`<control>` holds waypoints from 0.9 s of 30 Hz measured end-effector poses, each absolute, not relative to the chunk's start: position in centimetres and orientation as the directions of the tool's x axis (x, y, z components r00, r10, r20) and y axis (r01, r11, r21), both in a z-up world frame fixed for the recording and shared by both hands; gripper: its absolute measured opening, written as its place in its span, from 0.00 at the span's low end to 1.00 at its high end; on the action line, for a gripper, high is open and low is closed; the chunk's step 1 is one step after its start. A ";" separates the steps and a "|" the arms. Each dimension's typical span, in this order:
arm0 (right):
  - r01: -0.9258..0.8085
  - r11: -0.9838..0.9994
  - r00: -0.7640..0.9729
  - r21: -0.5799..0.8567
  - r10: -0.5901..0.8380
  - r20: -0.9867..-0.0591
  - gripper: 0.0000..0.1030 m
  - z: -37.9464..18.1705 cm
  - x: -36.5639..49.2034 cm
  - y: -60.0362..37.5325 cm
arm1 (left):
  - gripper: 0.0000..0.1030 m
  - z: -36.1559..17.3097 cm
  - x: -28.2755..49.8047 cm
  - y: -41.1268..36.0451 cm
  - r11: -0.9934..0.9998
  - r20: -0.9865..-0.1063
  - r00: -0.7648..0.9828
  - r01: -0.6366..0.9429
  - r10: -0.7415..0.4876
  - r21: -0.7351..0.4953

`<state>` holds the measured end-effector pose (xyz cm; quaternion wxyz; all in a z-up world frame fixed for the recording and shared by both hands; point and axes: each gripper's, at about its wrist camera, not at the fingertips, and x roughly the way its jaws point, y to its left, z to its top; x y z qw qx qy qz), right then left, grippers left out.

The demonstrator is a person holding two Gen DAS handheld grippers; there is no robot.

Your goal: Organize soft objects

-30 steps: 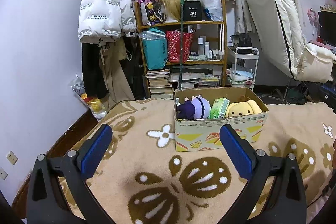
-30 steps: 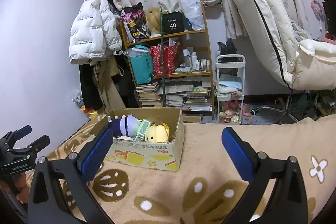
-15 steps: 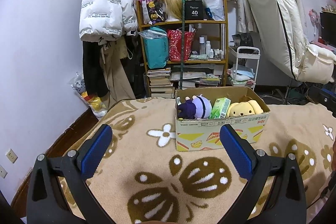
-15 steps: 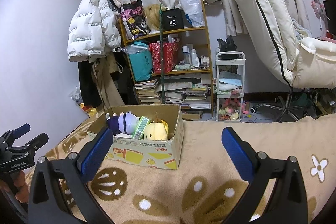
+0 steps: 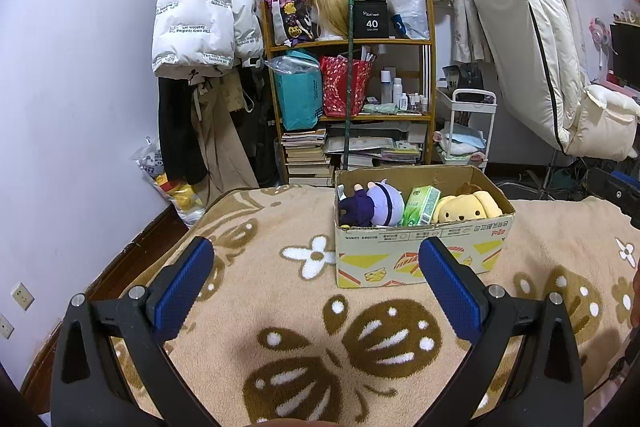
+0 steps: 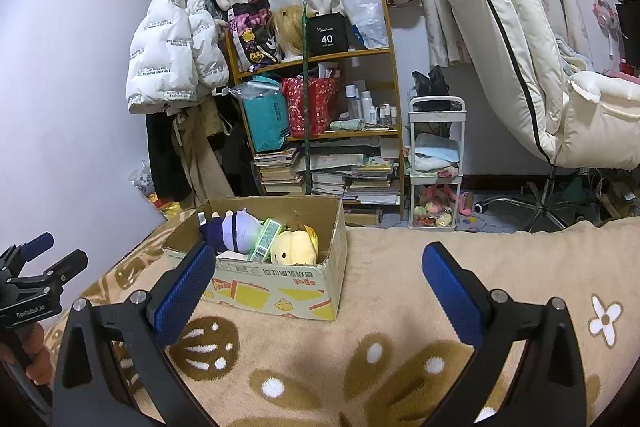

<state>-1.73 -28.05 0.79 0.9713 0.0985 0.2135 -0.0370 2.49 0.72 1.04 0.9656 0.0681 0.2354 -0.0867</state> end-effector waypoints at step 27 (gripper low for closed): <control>0.115 0.978 0.904 0.172 -0.031 -0.426 1.00 0.6 -1.6 -28.2 | 0.98 0.9 2.5 0.6 0.975 -0.468 0.873 0.203 -0.140 0.088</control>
